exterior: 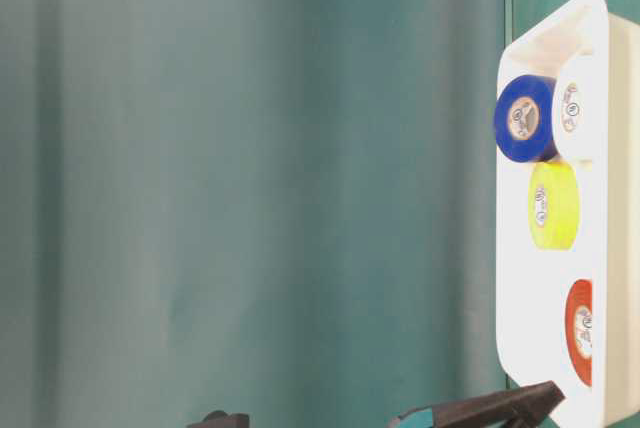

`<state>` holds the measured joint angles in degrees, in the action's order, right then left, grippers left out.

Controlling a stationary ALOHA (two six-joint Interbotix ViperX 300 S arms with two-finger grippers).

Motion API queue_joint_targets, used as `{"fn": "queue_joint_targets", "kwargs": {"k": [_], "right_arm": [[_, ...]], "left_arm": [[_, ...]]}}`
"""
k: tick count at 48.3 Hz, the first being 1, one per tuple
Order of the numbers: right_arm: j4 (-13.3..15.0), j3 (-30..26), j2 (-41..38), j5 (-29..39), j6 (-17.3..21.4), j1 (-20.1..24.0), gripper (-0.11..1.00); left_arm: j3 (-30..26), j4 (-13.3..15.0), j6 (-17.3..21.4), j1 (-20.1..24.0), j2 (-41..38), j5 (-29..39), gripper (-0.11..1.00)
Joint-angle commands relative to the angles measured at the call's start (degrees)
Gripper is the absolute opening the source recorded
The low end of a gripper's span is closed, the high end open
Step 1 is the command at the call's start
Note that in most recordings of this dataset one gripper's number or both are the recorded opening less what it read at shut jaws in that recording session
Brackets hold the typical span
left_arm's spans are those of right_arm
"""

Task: Put the tape alternately from left to right into the white case.
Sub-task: 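Move the right gripper down onto the teal tape roll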

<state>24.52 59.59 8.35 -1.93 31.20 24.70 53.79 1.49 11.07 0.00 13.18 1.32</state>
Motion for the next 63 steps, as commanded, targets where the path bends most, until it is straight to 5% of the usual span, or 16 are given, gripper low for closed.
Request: {"fn": "queue_joint_targets", "kwargs": {"k": [1, 29, 33, 45, 63], "right_arm": [[0.09, -1.58, -1.14, 0.00, 0.09, 0.26, 0.75], [0.09, -2.02, -3.60, 0.35, 0.00, 0.26, 0.73], [0.09, -1.93, -3.60, 0.35, 0.00, 0.26, 0.61], [0.09, -2.29, -3.52, 0.18, 0.00, 0.26, 0.02], [0.09, -2.37, -1.23, 0.35, 0.09, 0.26, 0.01]], "left_arm": [[-0.26, 0.00, 0.00, -0.26, 0.44, -0.44, 0.74], [-0.26, 0.00, 0.00, -0.26, 0.53, -0.44, 0.74], [-0.26, 0.00, 0.00, -0.26, 0.53, -0.44, 0.74], [-0.18, 0.00, 0.00, -0.26, 0.53, -0.44, 0.74], [-0.35, 0.00, 0.00, -0.26, 0.44, -0.44, 0.74]]}}
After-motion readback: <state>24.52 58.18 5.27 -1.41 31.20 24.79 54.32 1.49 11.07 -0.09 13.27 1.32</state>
